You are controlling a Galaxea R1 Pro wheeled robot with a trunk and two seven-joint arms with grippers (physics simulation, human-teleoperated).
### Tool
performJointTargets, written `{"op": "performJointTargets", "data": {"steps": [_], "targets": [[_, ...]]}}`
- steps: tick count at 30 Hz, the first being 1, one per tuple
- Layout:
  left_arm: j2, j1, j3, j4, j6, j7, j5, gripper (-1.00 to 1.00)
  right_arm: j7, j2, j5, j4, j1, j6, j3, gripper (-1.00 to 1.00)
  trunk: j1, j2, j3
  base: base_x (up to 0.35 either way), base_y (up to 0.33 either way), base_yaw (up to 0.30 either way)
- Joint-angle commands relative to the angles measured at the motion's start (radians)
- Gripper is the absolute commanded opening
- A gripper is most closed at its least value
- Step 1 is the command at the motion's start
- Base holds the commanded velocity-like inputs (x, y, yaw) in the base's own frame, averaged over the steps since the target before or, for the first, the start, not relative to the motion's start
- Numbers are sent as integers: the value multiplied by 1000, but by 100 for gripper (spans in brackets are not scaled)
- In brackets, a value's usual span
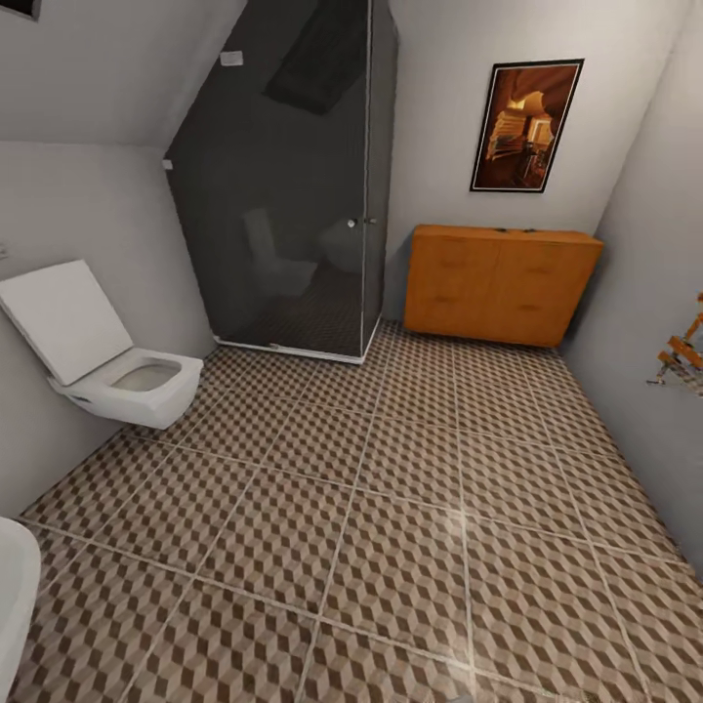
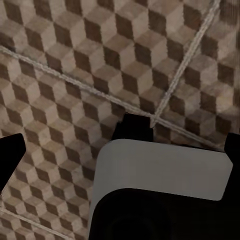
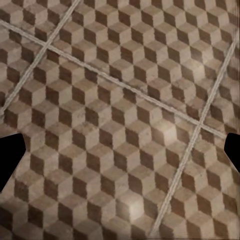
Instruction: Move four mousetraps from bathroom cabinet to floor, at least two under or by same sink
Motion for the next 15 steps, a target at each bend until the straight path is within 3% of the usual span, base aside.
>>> {"op": "performJointTargets", "data": {"steps": [1,15], "targets": [[2,-1,-8,-5,-1,8,5,100,-7,0,11,1,-1,-1,-6,100,0,0,-1,0,0,-281],[1,-1,-8,-5,0,8,5,100,-7,0,11,1,-1,-1,-6,100,0,0,-1,0,0,-282]]}}
